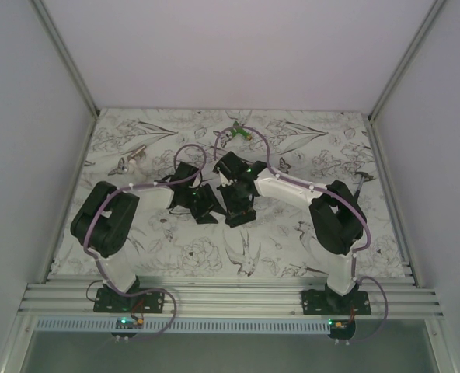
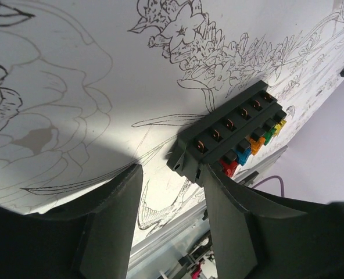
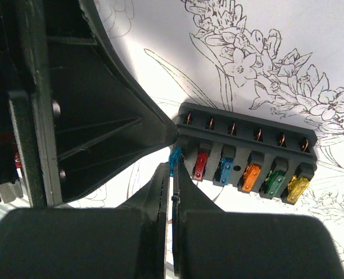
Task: Snap on the fuse box
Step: Install the fuse at the fuse box base.
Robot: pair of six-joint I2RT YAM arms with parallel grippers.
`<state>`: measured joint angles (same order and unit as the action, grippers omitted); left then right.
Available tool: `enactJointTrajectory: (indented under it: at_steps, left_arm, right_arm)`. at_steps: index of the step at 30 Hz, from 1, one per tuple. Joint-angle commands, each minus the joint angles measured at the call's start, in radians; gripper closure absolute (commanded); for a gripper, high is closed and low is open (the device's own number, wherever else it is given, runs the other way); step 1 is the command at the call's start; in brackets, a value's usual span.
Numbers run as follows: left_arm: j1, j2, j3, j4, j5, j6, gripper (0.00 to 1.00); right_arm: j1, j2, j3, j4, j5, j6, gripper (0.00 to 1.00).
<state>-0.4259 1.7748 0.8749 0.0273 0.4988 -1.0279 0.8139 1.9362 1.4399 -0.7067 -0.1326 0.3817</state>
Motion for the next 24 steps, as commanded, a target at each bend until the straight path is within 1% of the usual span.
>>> enactJointTrajectory:
  at_steps: [1,3,6,12,17,24]
  left_arm:
    - [-0.013,0.044,-0.045,-0.149,-0.181,0.035,0.46]
    - [-0.005,0.014,-0.078,-0.096,-0.172,0.022,0.46]
    - [0.037,-0.061,-0.173,0.045,-0.136,-0.018,0.45]
    - [0.047,-0.149,-0.218,0.155,-0.07,0.021,0.48]
    - [0.038,-0.179,-0.228,0.182,-0.06,0.047,0.49]
    - [0.032,-0.151,-0.204,0.209,-0.062,0.025,0.5]
  right_arm:
    - [0.007,-0.051,0.039,0.041,-0.027,0.02,1.0]
    - [0.007,-0.047,0.031,0.042,-0.012,0.021,1.0]
    - [0.003,-0.053,0.015,0.043,0.012,0.023,1.0]
    - [-0.007,-0.07,0.008,0.06,-0.009,0.019,1.0]
    - [-0.01,-0.074,0.005,0.082,-0.05,0.023,1.0]
    - [-0.01,-0.072,0.001,0.098,-0.094,0.03,1.0]
